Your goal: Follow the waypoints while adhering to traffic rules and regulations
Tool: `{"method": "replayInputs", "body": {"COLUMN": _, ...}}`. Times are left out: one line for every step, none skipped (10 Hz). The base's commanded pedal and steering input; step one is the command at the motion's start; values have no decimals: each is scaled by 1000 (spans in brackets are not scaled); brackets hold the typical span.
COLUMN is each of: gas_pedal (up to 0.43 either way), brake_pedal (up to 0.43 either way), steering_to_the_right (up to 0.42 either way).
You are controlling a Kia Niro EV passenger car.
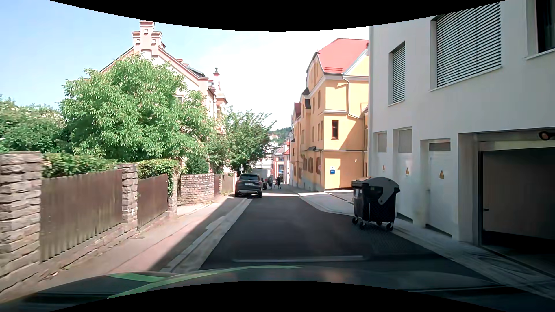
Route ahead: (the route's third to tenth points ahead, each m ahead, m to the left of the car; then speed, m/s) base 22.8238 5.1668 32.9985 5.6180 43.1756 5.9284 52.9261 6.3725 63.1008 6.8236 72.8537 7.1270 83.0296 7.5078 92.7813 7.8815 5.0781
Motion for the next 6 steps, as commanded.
{"method": "replayInputs", "body": {"gas_pedal": 0, "brake_pedal": 104, "steering_to_the_right": 48}}
{"method": "replayInputs", "body": {"gas_pedal": 0, "brake_pedal": 110, "steering_to_the_right": 45}}
{"method": "replayInputs", "body": {"gas_pedal": 0, "brake_pedal": 116, "steering_to_the_right": 41}}
{"method": "replayInputs", "body": {"gas_pedal": 0, "brake_pedal": 122, "steering_to_the_right": 32}}
{"method": "replayInputs", "body": {"gas_pedal": 0, "brake_pedal": 122, "steering_to_the_right": 28}}
{"method": "replayInputs", "body": {"gas_pedal": 0, "brake_pedal": 122, "steering_to_the_right": 27}}
